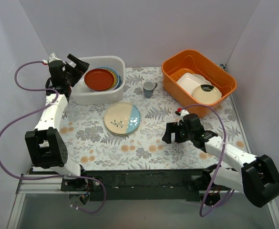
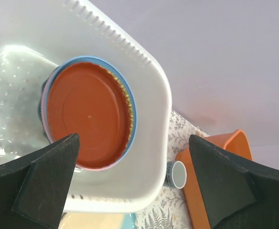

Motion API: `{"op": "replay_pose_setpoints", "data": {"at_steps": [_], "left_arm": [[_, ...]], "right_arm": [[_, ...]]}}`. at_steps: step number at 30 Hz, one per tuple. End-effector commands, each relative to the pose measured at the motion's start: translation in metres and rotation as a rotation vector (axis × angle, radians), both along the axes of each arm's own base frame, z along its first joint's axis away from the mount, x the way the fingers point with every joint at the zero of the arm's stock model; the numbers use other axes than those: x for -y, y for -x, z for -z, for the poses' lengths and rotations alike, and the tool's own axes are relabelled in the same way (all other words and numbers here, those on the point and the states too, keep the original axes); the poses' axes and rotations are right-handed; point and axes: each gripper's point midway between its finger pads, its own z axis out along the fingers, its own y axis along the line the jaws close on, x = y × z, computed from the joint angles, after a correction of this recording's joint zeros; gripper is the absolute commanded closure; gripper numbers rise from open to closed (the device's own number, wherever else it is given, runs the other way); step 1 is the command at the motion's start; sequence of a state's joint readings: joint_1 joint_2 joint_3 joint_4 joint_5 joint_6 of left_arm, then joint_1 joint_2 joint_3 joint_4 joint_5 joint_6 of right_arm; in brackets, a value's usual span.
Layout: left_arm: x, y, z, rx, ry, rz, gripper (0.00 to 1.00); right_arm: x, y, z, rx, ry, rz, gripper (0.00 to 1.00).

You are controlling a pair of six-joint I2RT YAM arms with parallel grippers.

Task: Place the plates into the plastic bin on the countertop
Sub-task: Place the plate in the plastic bin, then move the plate to the center of the board.

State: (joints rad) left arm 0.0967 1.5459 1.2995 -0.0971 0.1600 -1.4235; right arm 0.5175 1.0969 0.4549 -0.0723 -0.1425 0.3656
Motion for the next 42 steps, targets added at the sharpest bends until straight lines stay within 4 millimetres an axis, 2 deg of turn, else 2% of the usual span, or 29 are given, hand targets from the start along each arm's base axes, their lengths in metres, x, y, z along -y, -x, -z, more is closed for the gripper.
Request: {"op": "replay_pose_setpoints", "data": {"at_steps": [1, 2, 3, 5, 9, 11, 13, 15, 16, 17, 18, 20, 21, 24, 32, 33, 37, 39, 40, 42], "left_arm": [[0.026, 0.010, -0.009, 0.017, -0.029, 0.069, 0.02], [0.039, 0.012, -0.007, 0.009, -0.038, 0.100, 0.02], [0.041, 0.014, -0.003, -0.001, -0.042, 0.105, 0.02], [0.072, 0.022, 0.003, -0.013, -0.058, 0.173, 0.02], [0.095, 0.044, 0.023, -0.056, -0.070, 0.235, 0.02], [0.105, 0.063, 0.040, -0.088, -0.070, 0.259, 0.02], [0.107, 0.077, 0.049, -0.101, -0.082, 0.259, 0.02], [0.110, 0.101, 0.068, -0.138, -0.074, 0.271, 0.02], [0.110, 0.108, 0.075, -0.152, -0.064, 0.271, 0.02], [0.110, 0.124, 0.090, -0.179, -0.052, 0.273, 0.02], [0.112, 0.130, 0.096, -0.182, -0.036, 0.276, 0.02], [0.116, 0.145, 0.109, -0.201, 0.001, 0.282, 0.02], [0.116, 0.155, 0.117, -0.205, 0.006, 0.281, 0.02], [0.113, 0.169, 0.129, -0.214, 0.022, 0.265, 0.02], [0.115, 0.179, 0.151, -0.270, 0.018, 0.290, 0.02], [0.115, 0.179, 0.154, -0.277, 0.014, 0.292, 0.02], [0.118, 0.180, 0.164, -0.305, 0.011, 0.314, 0.02], [0.118, 0.180, 0.167, -0.314, 0.011, 0.315, 0.02], [0.119, 0.180, 0.168, -0.318, 0.008, 0.318, 0.02], [0.118, 0.180, 0.170, -0.320, 0.005, 0.319, 0.02]], "right_arm": [[-0.018, -0.017, -0.024, 0.063, -0.066, -0.035, 0.02], [-0.021, -0.020, -0.029, 0.068, -0.075, -0.041, 0.02], [-0.023, -0.022, -0.028, 0.061, -0.073, -0.043, 0.02], [-0.027, -0.024, -0.030, 0.060, -0.077, -0.054, 0.02], [-0.041, -0.040, -0.041, 0.087, -0.111, -0.074, 0.02], [-0.046, -0.042, -0.040, 0.074, -0.128, -0.086, 0.03], [-0.055, -0.045, -0.036, 0.051, -0.141, -0.107, 0.04], [-0.063, -0.045, -0.028, 0.012, -0.154, -0.124, 0.05], [-0.071, -0.049, -0.032, 0.022, -0.171, -0.138, 0.06], [-0.075, -0.050, -0.031, 0.016, -0.175, -0.147, 0.07], [-0.079, -0.051, -0.022, -0.010, -0.167, -0.152, 0.07], [-0.092, -0.055, -0.028, -0.005, -0.174, -0.179, 0.08], [-0.096, -0.055, -0.023, -0.020, -0.167, -0.187, 0.09], [-0.110, -0.059, -0.028, -0.013, -0.170, -0.209, 0.09], [-0.128, -0.072, -0.030, -0.017, -0.222, -0.185, 0.10], [-0.133, -0.077, -0.035, -0.001, -0.240, -0.186, 0.10], [-0.141, -0.090, -0.036, -0.005, -0.253, -0.166, 0.11], [-0.145, -0.095, -0.029, -0.025, -0.247, -0.159, 0.12], [-0.149, -0.100, -0.033, -0.015, -0.257, -0.158, 0.12], [-0.150, -0.106, -0.021, -0.034, -0.240, -0.137, 0.15]]}}
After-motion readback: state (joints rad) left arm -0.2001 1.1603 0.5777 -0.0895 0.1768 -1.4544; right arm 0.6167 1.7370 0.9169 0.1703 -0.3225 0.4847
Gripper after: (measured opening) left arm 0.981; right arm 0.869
